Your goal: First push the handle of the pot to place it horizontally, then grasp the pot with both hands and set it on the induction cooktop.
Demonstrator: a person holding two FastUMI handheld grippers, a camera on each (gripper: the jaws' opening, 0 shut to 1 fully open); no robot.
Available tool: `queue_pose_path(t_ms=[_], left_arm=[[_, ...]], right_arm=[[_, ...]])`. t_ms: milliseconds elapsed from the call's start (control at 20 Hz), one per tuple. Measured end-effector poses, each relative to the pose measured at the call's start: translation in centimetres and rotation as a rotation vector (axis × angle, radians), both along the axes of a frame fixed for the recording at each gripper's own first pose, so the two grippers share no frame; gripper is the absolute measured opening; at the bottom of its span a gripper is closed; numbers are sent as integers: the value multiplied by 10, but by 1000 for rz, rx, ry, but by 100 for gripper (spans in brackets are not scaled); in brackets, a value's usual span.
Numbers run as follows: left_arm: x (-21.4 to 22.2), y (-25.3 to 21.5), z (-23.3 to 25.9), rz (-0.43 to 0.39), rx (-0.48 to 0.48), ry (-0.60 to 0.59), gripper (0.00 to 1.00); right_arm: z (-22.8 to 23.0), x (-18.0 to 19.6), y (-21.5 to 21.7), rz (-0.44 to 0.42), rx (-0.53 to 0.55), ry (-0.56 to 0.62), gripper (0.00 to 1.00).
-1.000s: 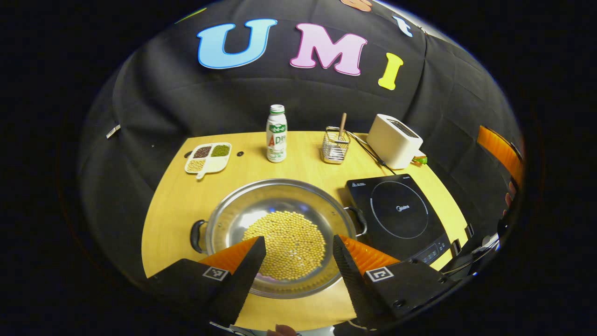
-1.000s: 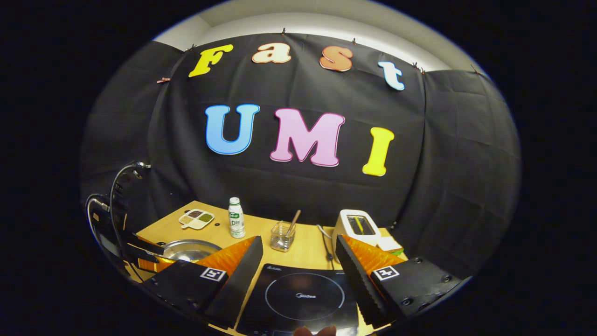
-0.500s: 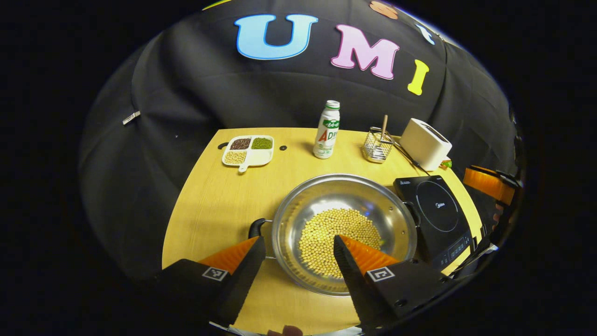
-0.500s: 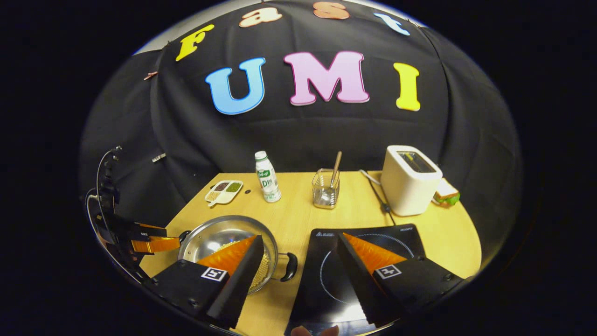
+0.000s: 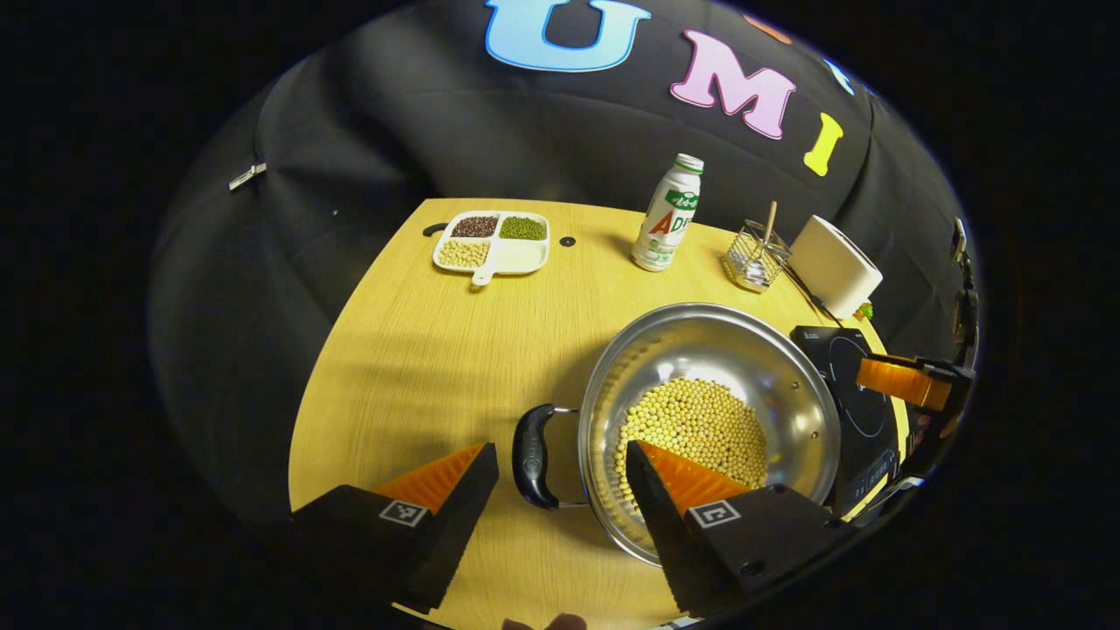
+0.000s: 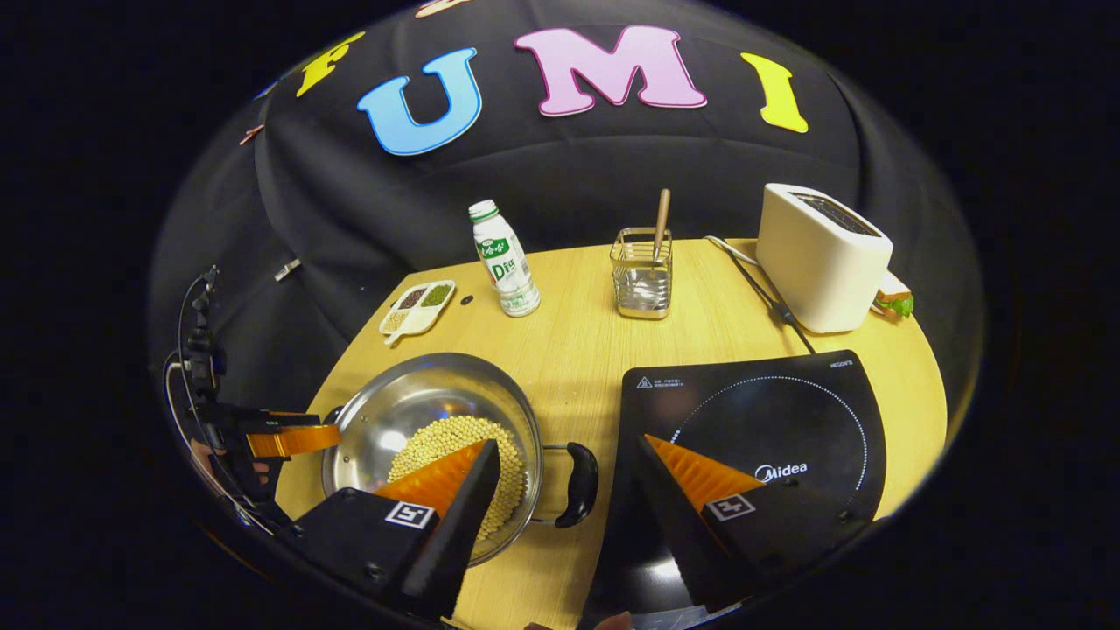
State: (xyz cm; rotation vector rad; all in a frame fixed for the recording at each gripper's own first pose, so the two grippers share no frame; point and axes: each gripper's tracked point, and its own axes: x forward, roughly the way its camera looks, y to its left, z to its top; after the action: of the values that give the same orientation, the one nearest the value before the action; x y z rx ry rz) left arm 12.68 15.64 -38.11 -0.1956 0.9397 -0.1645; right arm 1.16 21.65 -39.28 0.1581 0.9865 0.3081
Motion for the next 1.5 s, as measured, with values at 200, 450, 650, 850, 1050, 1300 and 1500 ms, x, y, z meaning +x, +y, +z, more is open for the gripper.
queue_pose_path(t_ms=[200,450,650,850,1050,1300,1500], left_arm=[[6,-3,-14,-12,-11,20,91],[11,2,-30,-23,12,60,76],[9,1,-31,-46,8,75,60],[8,6,-31,-51,16,77,60],[9,6,-32,-35,16,66,59],[5,5,-23,-27,34,69,52],[-6,2,6,-20,53,39,52]], right_arm=[[-20,-2,5,-6,-4,51,93],[-43,-5,13,-3,-14,104,80],[-58,-11,23,15,-26,138,81],[-72,-9,21,-5,-60,152,70],[-72,-11,22,3,-75,180,59],[-67,-15,20,19,-100,198,46],[-47,-16,15,17,-75,179,46]])
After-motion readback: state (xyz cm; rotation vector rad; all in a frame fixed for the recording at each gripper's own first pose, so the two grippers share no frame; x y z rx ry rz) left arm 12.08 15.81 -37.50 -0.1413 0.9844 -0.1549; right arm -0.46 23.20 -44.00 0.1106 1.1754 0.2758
